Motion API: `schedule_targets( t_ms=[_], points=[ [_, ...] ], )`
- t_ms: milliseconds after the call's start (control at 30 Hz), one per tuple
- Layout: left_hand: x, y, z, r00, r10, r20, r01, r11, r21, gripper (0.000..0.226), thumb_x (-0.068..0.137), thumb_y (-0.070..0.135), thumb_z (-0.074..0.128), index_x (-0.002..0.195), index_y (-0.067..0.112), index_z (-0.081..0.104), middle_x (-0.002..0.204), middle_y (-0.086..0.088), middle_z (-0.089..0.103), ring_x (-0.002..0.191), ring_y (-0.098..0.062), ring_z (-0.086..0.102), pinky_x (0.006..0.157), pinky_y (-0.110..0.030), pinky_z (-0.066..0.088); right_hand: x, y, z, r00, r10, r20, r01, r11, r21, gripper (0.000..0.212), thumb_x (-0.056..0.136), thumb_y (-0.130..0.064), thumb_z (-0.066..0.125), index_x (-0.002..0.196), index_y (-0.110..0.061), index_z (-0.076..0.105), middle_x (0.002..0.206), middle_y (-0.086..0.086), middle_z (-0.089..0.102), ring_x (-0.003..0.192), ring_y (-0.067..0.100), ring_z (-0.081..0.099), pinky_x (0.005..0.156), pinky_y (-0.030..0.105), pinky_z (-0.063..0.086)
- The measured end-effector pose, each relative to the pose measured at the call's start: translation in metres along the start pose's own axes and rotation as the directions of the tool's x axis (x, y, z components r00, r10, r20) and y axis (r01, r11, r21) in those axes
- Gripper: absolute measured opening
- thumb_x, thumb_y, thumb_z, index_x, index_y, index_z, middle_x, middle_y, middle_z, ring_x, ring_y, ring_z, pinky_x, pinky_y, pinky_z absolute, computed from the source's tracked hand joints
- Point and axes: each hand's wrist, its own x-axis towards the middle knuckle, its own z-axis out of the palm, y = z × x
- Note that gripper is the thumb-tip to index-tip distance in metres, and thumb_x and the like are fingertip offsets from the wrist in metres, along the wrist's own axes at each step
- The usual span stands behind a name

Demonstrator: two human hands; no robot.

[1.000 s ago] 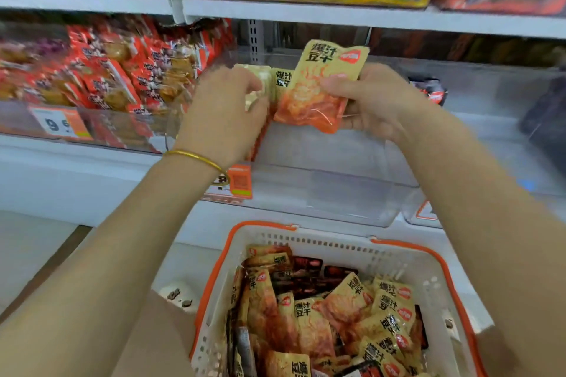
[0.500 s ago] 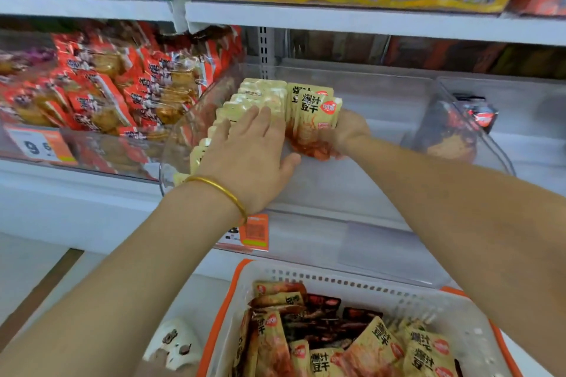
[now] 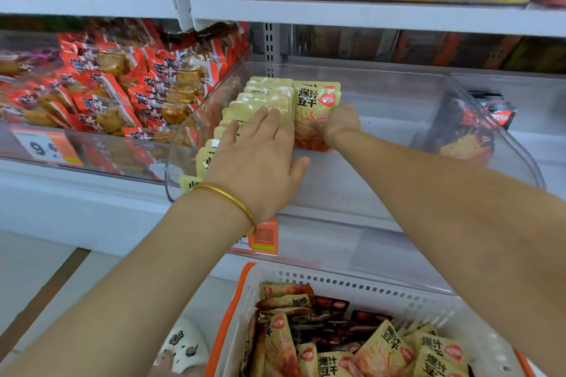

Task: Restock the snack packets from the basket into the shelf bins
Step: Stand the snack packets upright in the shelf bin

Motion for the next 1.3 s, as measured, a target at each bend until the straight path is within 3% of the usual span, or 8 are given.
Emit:
schedule_targets(
  t_ms=[333, 433, 633, 733, 867, 967, 1167, 1300],
  points=[
    [-0.014, 0.006, -0.001, 0.994, 0.048, -0.100, -0.048, 0.999, -0.003, 0.060, 0.097, 0.045, 0.026, 0.149, 0.015, 0.019, 0.158, -0.003, 0.012, 0.146, -0.017, 0.002, 0.117, -0.040, 0.004, -0.018, -0.006, -0.025, 0.991, 0.091, 0.093, -0.107, 0.978, 0.180, 0.054, 0.075, -0.021, 0.079, 0.112, -0.002, 0.044, 0.100, 0.017, 0.064, 0.088, 0.034, 0.067, 0.081, 0.046, 0.056],
    [-0.036, 0.018, 0.000, 0.954, 0.097, -0.284, -0.135, 0.984, -0.116, 0.064, 0.087, 0.042, 0.025, 0.136, 0.007, 0.046, 0.145, -0.012, 0.041, 0.140, -0.027, 0.030, 0.114, -0.047, 0.022, -0.061, -0.010, -0.053, 0.988, -0.017, 0.154, -0.039, 0.933, 0.358, 0.017, 0.088, -0.010, 0.064, 0.092, -0.003, 0.049, 0.088, 0.019, 0.063, 0.071, 0.029, 0.066, 0.071, 0.045, 0.058],
    [-0.116, 0.059, 0.032, 0.824, 0.180, -0.537, -0.328, 0.925, -0.192, 0.040, 0.083, 0.010, 0.048, 0.120, -0.001, 0.059, 0.133, -0.017, 0.052, 0.129, -0.034, 0.043, 0.108, -0.047, 0.035, -0.216, 0.035, -0.118, 0.908, -0.372, 0.190, 0.220, 0.812, 0.541, 0.012, 0.090, 0.001, 0.056, 0.088, -0.010, 0.051, 0.076, 0.010, 0.059, 0.058, 0.015, 0.063, 0.051, 0.032, 0.055],
    [-0.142, 0.064, 0.068, 0.867, 0.257, -0.427, -0.366, 0.910, -0.194, 0.037, 0.082, 0.012, 0.046, 0.113, 0.001, 0.063, 0.129, -0.016, 0.056, 0.124, -0.034, 0.048, 0.101, -0.047, 0.041, -0.255, 0.087, -0.119, 0.896, -0.336, 0.289, 0.183, 0.874, 0.449, 0.021, 0.089, 0.001, 0.057, 0.079, -0.018, 0.054, 0.073, 0.006, 0.059, 0.059, 0.014, 0.064, 0.050, 0.029, 0.054],
    [-0.135, 0.062, 0.124, 0.963, 0.269, -0.029, -0.270, 0.946, -0.177, 0.043, 0.076, 0.021, 0.039, 0.107, 0.005, 0.064, 0.121, -0.013, 0.060, 0.117, -0.034, 0.051, 0.091, -0.049, 0.047, -0.242, 0.170, -0.068, 0.878, -0.129, 0.461, 0.090, 0.990, 0.106, 0.015, 0.091, -0.005, 0.056, 0.082, -0.017, 0.054, 0.078, 0.002, 0.060, 0.060, 0.013, 0.064, 0.053, 0.026, 0.055],
    [-0.127, 0.061, 0.152, 0.963, 0.182, 0.201, -0.152, 0.976, -0.155, 0.040, 0.084, 0.020, 0.041, 0.118, 0.009, 0.059, 0.127, -0.009, 0.056, 0.121, -0.031, 0.044, 0.101, -0.046, 0.038, -0.229, 0.230, -0.018, 0.813, 0.013, 0.582, 0.113, 0.977, -0.180, 0.006, 0.091, -0.011, 0.055, 0.086, -0.014, 0.057, 0.088, 0.006, 0.064, 0.068, 0.017, 0.064, 0.062, 0.027, 0.056],
    [-0.121, 0.056, 0.178, 0.938, 0.150, 0.314, -0.093, 0.977, -0.191, 0.037, 0.089, 0.022, 0.044, 0.124, 0.014, 0.053, 0.134, -0.007, 0.049, 0.126, -0.026, 0.038, 0.105, -0.043, 0.035, -0.261, 0.290, 0.056, 0.537, 0.169, 0.826, 0.346, 0.850, -0.399, 0.041, 0.086, -0.034, 0.063, 0.058, -0.015, 0.041, 0.060, 0.002, 0.042, 0.056, 0.017, 0.041, 0.055, 0.029, 0.033],
    [-0.124, 0.059, 0.177, 0.903, 0.161, 0.398, -0.066, 0.968, -0.243, 0.033, 0.093, 0.020, 0.045, 0.124, 0.012, 0.053, 0.129, -0.006, 0.050, 0.123, -0.025, 0.039, 0.102, -0.039, 0.037, -0.260, 0.290, 0.059, 0.572, 0.136, 0.809, 0.395, 0.819, -0.417, 0.029, 0.088, -0.013, 0.058, 0.063, -0.014, 0.045, 0.069, 0.002, 0.048, 0.064, 0.017, 0.047, 0.050, 0.026, 0.034]
  ],
)
